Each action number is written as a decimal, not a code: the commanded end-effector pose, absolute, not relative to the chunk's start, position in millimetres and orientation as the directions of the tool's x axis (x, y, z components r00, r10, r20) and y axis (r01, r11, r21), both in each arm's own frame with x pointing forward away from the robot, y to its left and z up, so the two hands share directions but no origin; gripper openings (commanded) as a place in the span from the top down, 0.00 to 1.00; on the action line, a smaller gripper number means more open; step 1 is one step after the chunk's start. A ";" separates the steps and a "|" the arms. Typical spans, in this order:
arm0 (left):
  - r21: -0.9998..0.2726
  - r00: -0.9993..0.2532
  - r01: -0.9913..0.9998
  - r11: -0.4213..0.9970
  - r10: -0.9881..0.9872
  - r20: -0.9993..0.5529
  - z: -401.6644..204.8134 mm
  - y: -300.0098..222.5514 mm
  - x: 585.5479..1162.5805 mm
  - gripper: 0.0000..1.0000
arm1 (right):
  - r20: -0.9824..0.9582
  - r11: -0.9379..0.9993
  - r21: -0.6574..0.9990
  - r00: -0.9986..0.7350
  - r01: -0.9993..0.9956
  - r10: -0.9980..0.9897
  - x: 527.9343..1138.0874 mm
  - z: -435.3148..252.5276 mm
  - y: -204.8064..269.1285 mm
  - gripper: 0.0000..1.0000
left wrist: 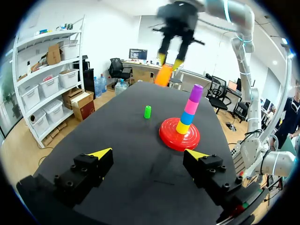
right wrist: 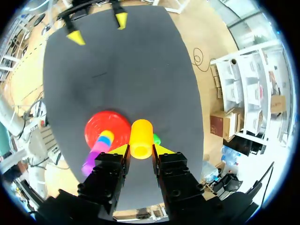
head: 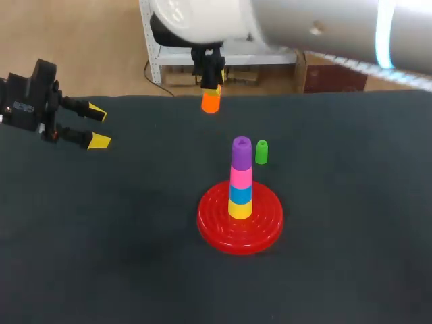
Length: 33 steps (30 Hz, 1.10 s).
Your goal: Pick up and stack the cylinders on the red base in this order: pink,purple,orange,green
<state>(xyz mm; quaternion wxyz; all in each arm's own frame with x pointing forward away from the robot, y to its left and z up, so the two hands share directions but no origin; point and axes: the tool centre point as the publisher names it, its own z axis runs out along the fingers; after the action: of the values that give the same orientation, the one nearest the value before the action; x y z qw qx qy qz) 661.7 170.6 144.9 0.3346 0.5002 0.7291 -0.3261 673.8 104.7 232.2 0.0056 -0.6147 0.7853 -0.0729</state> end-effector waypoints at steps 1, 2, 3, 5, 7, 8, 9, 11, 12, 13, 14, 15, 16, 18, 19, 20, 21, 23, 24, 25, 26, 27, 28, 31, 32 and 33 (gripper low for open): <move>-0.140 -0.272 0.949 0.283 0.510 -0.816 143.7 172.1 662.3 0.00 | -0.042 0.197 -0.263 -0.193 -0.945 -0.980 615.9 253.8 73.4 1.00; -0.140 -0.272 0.949 0.283 0.510 -0.816 143.7 172.1 662.3 0.00 | -0.041 0.189 -0.266 -0.185 -0.945 -0.982 610.4 257.5 70.0 1.00; -0.140 -0.272 0.949 0.283 0.510 -0.816 143.7 172.1 662.3 0.00 | -0.036 0.179 -0.265 -0.176 -0.947 -0.984 605.4 261.0 65.9 1.00; -0.140 -0.272 0.949 0.283 0.510 -0.816 143.7 172.1 662.3 0.00 | -0.037 0.165 -0.262 -0.161 -0.951 -0.986 596.4 267.5 58.3 1.00; -0.140 -0.272 0.949 0.283 0.510 -0.816 143.7 172.1 662.3 0.00 | -0.028 0.145 -0.252 -0.142 -0.957 -0.989 589.0 270.7 52.0 1.00; -0.140 -0.272 0.949 0.283 0.510 -0.816 143.7 172.1 662.3 0.00 | -0.024 0.136 -0.250 -0.135 -0.958 -0.991 585.7 271.5 49.3 1.00; -0.140 -0.272 0.949 0.283 0.510 -0.816 143.7 172.1 662.3 0.00 | -0.024 0.135 -0.249 -0.134 -0.959 -0.991 583.1 271.4 46.9 1.00; -0.140 -0.272 0.949 0.283 0.510 -0.816 143.7 172.1 662.3 0.00 | -0.023 0.132 -0.240 -0.130 -0.962 -0.991 578.7 270.5 41.5 1.00; -0.140 -0.272 0.949 0.283 0.510 -0.816 143.7 172.1 662.3 0.00 | -0.025 0.130 -0.234 -0.128 -0.964 -0.991 576.9 269.7 39.0 1.00; -0.140 -0.272 0.949 0.283 0.510 -0.816 143.7 172.1 662.3 0.00 | -0.028 0.130 -0.231 -0.127 -0.964 -0.991 576.3 269.5 38.1 1.00; -0.140 -0.272 0.949 0.283 0.510 -0.816 143.7 172.1 662.3 0.00 | -0.028 0.126 -0.227 -0.123 -0.966 -0.992 576.0 269.4 37.6 1.00; -0.140 -0.272 0.949 0.283 0.510 -0.816 143.7 172.1 662.3 0.00 | -0.032 0.121 -0.221 -0.116 -0.968 -0.993 575.9 269.0 37.0 1.00; -0.140 -0.272 0.949 0.283 0.510 -0.816 143.7 172.1 662.3 0.00 | -0.032 0.117 -0.219 -0.112 -0.969 -0.993 576.0 268.8 36.7 1.00; -0.140 -0.272 0.949 0.283 0.510 -0.816 143.7 172.1 662.3 0.00 | -0.030 0.106 -0.213 -0.102 -0.971 -0.994 578.4 268.2 36.9 1.00; -0.140 -0.272 0.949 0.283 0.510 -0.816 143.7 172.1 662.3 0.00 | -0.029 0.103 -0.211 -0.100 -0.972 -0.995 579.7 267.8 36.8 1.00; -0.140 -0.272 0.949 0.283 0.510 -0.816 143.7 172.1 662.3 0.00 | -0.025 0.095 -0.206 -0.092 -0.974 -0.995 581.7 267.0 36.8 1.00; -0.140 -0.272 0.949 0.283 0.510 -0.816 143.7 172.1 662.3 0.00 | -0.025 0.093 -0.203 -0.089 -0.975 -0.996 584.3 266.2 36.8 1.00; -0.140 -0.272 0.949 0.283 0.510 -0.816 143.7 172.1 662.3 0.00 | -0.019 0.069 -0.189 -0.066 -0.980 -0.998 588.9 266.2 38.9 1.00; -0.140 -0.272 0.949 0.283 0.510 -0.816 143.7 172.1 662.3 0.00 | -0.017 0.061 -0.188 -0.059 -0.980 -0.998 590.8 266.7 40.3 1.00; -0.140 -0.272 0.949 0.283 0.510 -0.816 143.7 172.1 662.3 0.00 | -0.017 0.052 -0.181 -0.050 -0.982 -0.999 592.6 267.0 41.5 1.00; -0.140 -0.272 0.949 0.283 0.510 -0.816 143.7 172.1 662.3 0.00 | -0.016 0.040 -0.175 -0.038 -0.984 -0.999 593.7 267.6 43.4 1.00; -0.140 -0.272 0.949 0.283 0.510 -0.816 143.7 172.1 662.3 0.00 | -0.014 0.032 -0.172 -0.030 -0.985 -0.999 594.5 268.4 45.2 1.00; -0.140 -0.272 0.949 0.283 0.510 -0.816 143.7 172.1 662.3 0.00 | -0.013 0.021 -0.167 -0.019 -0.986 -1.000 595.3 269.1 46.6 1.00; -0.140 -0.272 0.949 0.283 0.510 -0.816 143.7 172.1 662.3 0.00 | 0.001 -0.024 -0.140 0.024 -0.990 -1.000 596.4 269.4 49.5 1.00; -0.140 -0.272 0.949 0.283 0.510 -0.816 143.7 172.1 662.3 0.00 | 0.004 -0.037 -0.131 0.037 -0.991 -0.999 596.5 269.0 50.1 1.00; -0.140 -0.272 0.949 0.283 0.510 -0.816 143.7 172.1 662.3 0.00 | 0.011 -0.051 -0.120 0.050 -0.991 -0.999 596.3 268.4 50.5 1.00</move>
<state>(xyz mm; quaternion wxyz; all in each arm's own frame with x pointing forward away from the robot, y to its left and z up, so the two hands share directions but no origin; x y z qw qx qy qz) 661.7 170.6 144.9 0.3346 0.5002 0.7291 -0.3261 589.9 45.8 265.9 0.0573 -0.7192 0.6904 -0.0528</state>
